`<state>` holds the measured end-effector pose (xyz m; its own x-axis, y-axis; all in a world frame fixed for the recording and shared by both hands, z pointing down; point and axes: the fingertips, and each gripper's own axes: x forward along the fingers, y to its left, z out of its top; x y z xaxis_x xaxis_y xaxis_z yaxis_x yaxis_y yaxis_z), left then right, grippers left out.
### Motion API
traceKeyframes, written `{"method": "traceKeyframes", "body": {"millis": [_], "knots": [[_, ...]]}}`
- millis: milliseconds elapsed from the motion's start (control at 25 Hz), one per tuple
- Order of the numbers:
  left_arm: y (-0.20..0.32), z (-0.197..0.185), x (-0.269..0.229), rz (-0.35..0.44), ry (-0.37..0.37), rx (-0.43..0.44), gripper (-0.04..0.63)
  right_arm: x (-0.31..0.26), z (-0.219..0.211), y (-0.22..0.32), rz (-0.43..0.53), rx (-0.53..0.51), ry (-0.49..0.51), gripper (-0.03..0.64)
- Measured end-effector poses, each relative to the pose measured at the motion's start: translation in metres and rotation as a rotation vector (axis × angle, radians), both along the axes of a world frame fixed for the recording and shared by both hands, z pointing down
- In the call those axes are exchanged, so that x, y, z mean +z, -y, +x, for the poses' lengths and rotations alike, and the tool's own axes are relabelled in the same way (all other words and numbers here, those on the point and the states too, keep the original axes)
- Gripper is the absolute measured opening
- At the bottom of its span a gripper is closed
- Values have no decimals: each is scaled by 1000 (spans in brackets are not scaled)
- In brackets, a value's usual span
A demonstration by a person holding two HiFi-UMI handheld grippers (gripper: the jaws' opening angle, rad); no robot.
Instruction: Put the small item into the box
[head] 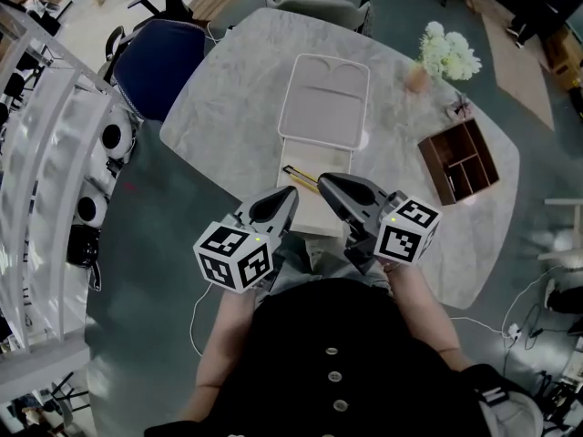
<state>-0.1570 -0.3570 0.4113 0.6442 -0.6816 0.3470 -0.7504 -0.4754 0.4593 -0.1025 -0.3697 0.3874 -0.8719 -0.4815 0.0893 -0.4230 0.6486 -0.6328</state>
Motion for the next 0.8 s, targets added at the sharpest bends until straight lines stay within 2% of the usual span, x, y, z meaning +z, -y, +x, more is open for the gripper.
{"method": "traceKeyframes", "body": {"millis": [800], "knots": [[-2, 2, 1, -9, 2, 6, 17, -1, -1, -2, 13, -12, -10, 0]]}}
